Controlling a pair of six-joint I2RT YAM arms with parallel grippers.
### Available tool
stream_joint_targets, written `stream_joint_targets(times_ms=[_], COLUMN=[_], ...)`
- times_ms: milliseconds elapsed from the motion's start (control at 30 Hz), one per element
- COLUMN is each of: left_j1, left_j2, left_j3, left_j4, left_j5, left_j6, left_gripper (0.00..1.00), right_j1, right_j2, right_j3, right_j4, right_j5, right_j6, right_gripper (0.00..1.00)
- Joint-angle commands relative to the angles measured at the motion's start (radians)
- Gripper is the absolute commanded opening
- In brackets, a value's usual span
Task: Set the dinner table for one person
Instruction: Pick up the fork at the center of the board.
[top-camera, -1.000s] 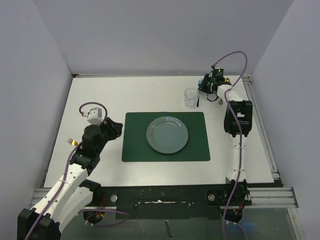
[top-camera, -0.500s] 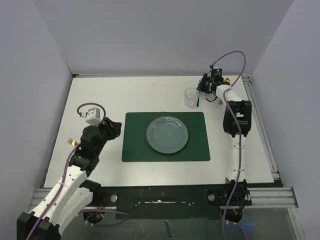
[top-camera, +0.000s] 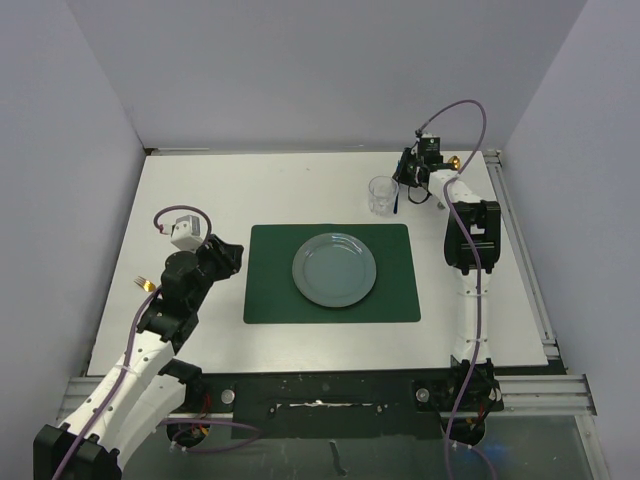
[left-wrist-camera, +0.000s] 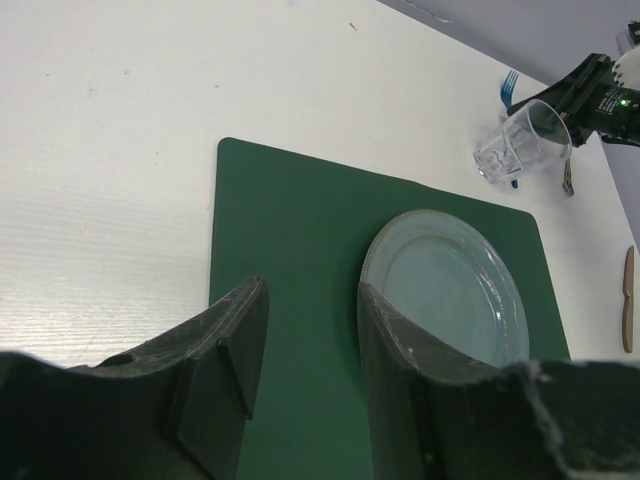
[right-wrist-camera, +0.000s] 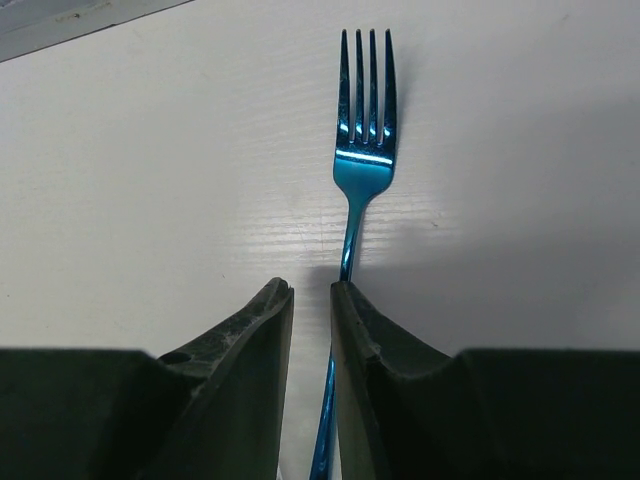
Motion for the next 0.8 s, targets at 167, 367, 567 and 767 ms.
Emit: stream_joint_targets(times_ms=[167,367,567,767], left_j1=[-0.004,-0.004,-0.004,-0.004], left_j2=[-0.009,-0.005,0.012,0.012], left_j3=[0.046,0.045,0.044,0.04], left_j4=[0.026,0.035,0.052,0.052], left_j5=[-0.005,-0.005,0.006,0.005], left_j6=[0.008,0.007,0.002,0.0], left_gripper=[0.38,0.38,0.38,0.38], right_j1=[0.002,0.002,0.002,0.002], right_j2=[0.017,0.01,0.009,-0.002], right_j3=[0.019,0.023,0.016,0.004], right_j4=[0.0,-0.032,-0.047,-0.043], right_j5=[0.026,0.073,0.104,0.124], right_j6=[-0.027,-0.064,-0.089,-0.093], right_gripper=[0.24,0.24,0.23,0.23])
